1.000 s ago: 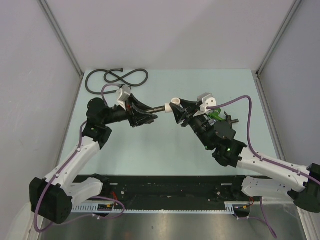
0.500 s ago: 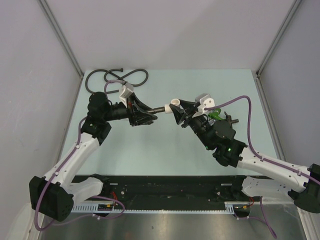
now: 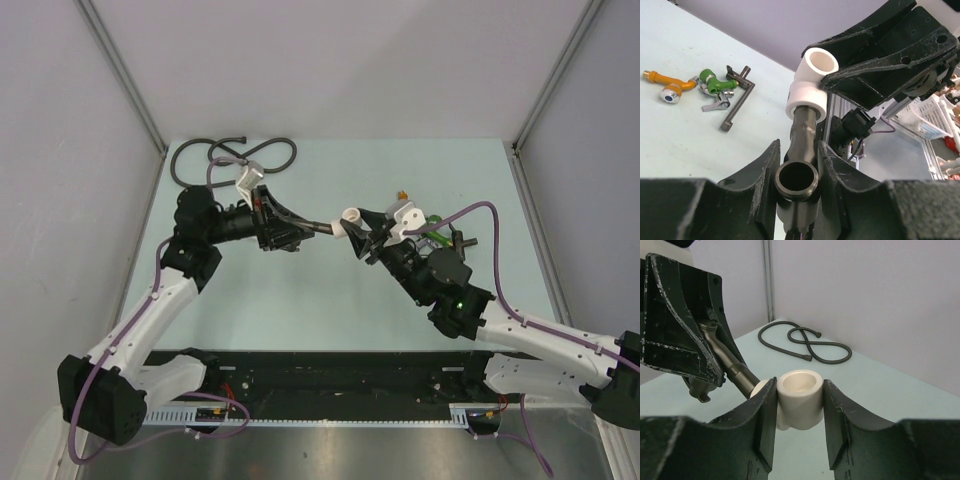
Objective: Install the water faucets
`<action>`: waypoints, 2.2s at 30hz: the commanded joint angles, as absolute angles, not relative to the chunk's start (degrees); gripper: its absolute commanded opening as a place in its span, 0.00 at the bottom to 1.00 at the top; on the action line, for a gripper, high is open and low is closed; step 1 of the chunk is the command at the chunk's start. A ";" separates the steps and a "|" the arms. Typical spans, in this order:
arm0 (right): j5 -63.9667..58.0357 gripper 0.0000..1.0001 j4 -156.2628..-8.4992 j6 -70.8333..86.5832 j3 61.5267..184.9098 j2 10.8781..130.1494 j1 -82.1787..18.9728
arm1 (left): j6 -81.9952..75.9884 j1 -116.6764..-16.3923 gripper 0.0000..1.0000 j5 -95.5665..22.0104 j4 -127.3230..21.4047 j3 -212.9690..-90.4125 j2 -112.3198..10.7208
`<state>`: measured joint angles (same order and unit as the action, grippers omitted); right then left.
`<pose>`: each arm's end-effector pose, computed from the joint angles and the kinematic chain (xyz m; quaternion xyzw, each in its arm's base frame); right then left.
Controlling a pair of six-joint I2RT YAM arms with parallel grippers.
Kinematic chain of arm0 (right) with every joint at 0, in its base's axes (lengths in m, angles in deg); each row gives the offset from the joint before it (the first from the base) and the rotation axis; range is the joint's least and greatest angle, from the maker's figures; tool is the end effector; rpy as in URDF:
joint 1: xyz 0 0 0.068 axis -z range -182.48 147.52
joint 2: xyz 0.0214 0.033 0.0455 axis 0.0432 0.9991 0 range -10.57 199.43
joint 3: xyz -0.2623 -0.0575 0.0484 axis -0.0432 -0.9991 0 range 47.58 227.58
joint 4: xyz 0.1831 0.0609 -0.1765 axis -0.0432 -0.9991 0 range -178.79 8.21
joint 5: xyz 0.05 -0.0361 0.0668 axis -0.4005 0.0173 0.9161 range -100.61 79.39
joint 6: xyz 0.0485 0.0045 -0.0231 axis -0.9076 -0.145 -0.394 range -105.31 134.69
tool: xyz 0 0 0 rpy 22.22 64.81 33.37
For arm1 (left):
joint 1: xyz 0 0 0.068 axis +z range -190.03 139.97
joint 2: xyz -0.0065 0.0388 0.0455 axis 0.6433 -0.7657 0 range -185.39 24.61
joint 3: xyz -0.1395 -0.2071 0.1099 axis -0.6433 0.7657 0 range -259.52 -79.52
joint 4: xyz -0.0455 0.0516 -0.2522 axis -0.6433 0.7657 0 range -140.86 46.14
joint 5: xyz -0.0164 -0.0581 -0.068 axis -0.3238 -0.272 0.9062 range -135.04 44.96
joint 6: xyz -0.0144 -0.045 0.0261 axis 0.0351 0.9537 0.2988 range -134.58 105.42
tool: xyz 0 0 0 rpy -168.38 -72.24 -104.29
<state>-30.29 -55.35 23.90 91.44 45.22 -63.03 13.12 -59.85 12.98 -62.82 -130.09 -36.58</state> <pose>0.1224 0.1924 0.3668 -0.2341 0.5721 0.2432 0.7475 0.2131 -0.1090 0.3607 0.3041 0.6335 -0.5622 0.4360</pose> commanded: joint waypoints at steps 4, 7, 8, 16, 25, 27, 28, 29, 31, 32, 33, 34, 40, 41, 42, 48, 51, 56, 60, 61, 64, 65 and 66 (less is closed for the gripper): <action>-28.18 0.00 -50.50 14.96 91.53 44.72 -64.44 | 23.29 -61.83 0.00 5.25 -82.98 -121.73 -32.00; -31.25 0.00 -50.67 10.30 91.44 44.45 -64.44 | 26.45 -62.44 0.00 0.07 -91.42 -116.11 -29.72; -31.61 0.00 -50.76 9.25 91.35 44.45 -64.44 | 27.16 -62.53 0.00 -1.00 -93.55 -114.78 -29.19; -31.52 0.00 -50.76 10.55 91.27 45.07 -65.67 | 26.73 -63.59 0.00 -2.50 -96.93 -112.48 -28.30; -33.28 0.00 -51.99 12.05 91.61 43.84 -66.81 | 19.35 -64.38 0.00 -2.15 -90.41 -114.32 -26.11; -34.16 0.00 -53.30 11.53 92.05 43.58 -66.81 | 16.81 -65.16 0.00 -2.76 -88.48 -114.68 -25.58; -34.42 0.00 -53.66 11.26 92.23 43.57 -66.90 | 15.92 -65.61 0.00 -3.02 -88.12 -114.76 -25.40; -34.60 0.00 -54.01 11.00 92.58 43.40 -66.81 | 14.44 -66.13 0.00 -3.38 -87.95 -114.77 -25.23; -34.95 0.00 -55.15 10.12 92.85 43.14 -66.81 | 12.85 -68.15 0.00 -4.51 -87.33 -114.94 -24.96; -35.04 0.00 -55.59 9.95 93.20 43.05 -66.81 | 11.19 -68.94 0.00 -4.78 -87.33 -114.94 -24.79; -35.21 0.00 -56.81 9.51 93.46 43.05 -66.81 | 10.47 -70.08 0.00 -5.31 -87.24 -114.94 -24.44; -35.22 0.00 -57.52 9.33 93.72 42.79 -66.90 | 9.77 -70.44 0.00 -5.57 -87.24 -114.85 -24.44; -34.43 0.00 -63.67 8.45 95.66 41.29 -66.81 | 5.02 -70.80 0.00 -3.82 -84.88 -116.26 -23.65; -33.99 0.00 -64.72 8.36 96.01 40.85 -66.90 | 3.28 -70.80 0.00 -2.86 -84.26 -116.61 -23.65; -33.90 0.00 -66.65 8.19 96.36 40.67 -66.81 | 2.39 -70.80 0.00 -2.16 -82.95 -117.39 -23.82; -33.11 0.00 -72.28 5.90 98.82 39.97 -66.81 | -2.53 -70.80 0.00 3.90 -78.82 -121.08 -26.01; -32.49 0.00 -73.87 5.11 99.26 39.80 -66.81 | -5.78 -70.80 0.00 6.63 -74.68 -123.46 -27.25; -32.14 0.00 -76.33 3.97 100.49 39.79 -66.72 | -13.96 -70.80 0.00 7.70 -67.05 -126.19 -27.60; -32.14 0.00 -78.18 1.25 101.20 40.06 -66.20 | -19.40 -70.88 0.00 7.34 -65.71 -125.67 -26.02; -31.70 0.00 -78.62 0.81 101.20 40.14 -66.02 | -22.38 -71.06 0.00 7.00 -65.01 -125.66 -25.67; -30.91 0.00 -79.85 -1.30 101.55 40.32 -65.14 | -27.57 -71.50 0.00 4.98 -61.15 -126.28 -24.88; -30.91 0.00 -80.46 -1.74 101.55 40.32 -64.97 | -28.20 -71.76 0.00 4.10 -59.49 -126.98 -24.79; -31.00 0.00 -80.82 -2.44 101.64 40.32 -64.71 | -28.82 -71.94 0.00 3.57 -59.12 -127.07 -24.87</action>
<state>-34.99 -79.65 2.42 98.94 39.98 -65.00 -17.72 -70.51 4.61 -61.42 -123.05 -26.11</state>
